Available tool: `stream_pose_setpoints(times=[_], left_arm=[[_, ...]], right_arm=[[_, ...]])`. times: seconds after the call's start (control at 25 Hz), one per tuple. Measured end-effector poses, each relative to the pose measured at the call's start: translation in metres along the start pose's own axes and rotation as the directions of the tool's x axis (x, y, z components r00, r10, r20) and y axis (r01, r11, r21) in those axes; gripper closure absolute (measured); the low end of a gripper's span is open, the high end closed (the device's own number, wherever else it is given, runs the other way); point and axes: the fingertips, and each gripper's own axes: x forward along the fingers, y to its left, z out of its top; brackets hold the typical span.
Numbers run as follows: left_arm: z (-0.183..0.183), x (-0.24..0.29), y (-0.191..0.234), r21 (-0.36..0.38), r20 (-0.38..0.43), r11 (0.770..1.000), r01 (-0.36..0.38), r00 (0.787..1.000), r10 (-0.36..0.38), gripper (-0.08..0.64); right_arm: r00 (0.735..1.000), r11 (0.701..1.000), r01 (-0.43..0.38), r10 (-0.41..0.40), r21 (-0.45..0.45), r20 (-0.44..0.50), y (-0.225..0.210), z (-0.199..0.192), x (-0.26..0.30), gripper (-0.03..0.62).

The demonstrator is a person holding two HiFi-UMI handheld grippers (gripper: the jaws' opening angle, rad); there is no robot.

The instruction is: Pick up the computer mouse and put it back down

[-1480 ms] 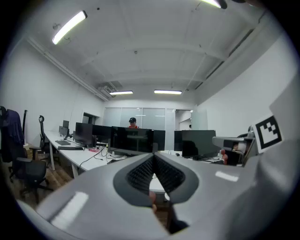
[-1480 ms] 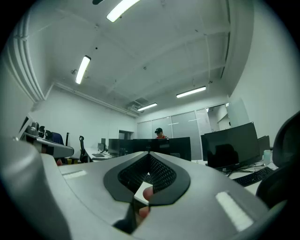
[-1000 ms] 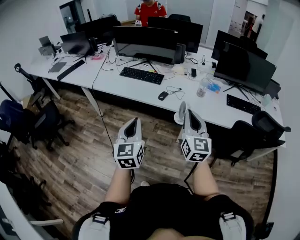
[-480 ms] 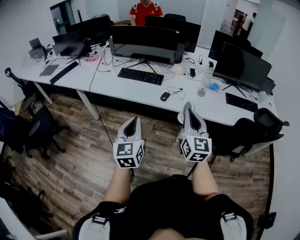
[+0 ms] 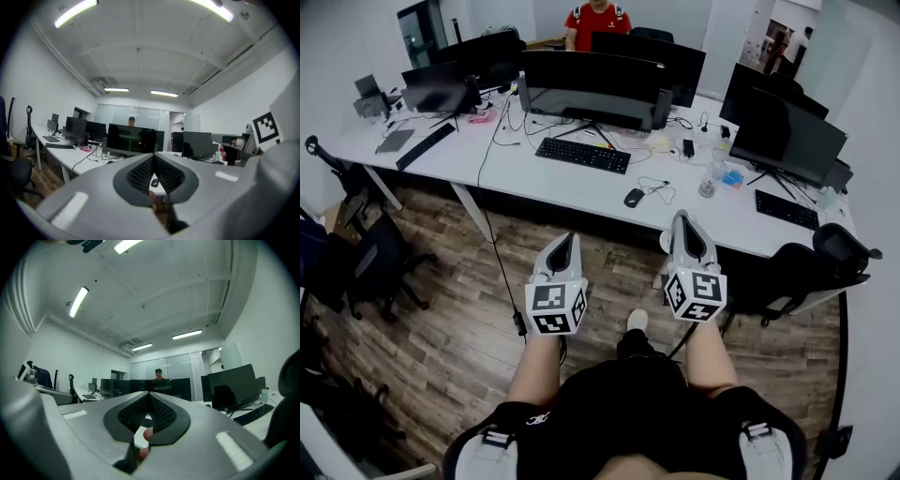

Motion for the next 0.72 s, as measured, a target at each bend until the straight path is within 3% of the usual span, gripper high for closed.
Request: stream_pose_setpoints(times=[0.28,0.72], left_arm=[[0.0,0.042,0.011,0.026,-0.011,1.0,-0.007,1.0,0.007,0.511],[0.011,0.162,0.009,0.037,-0.028,0.999,0.015,1.0,-0.014,0.511]], right_arm=[[1.0,1.0,0.007,-0.007,0.027,0.002,-0.016,-0.014,0.044,0.595],[1.0,0.999,0.0,0.001,0.038,-0.003,-0.07,-0.02,0.147,0.595]])
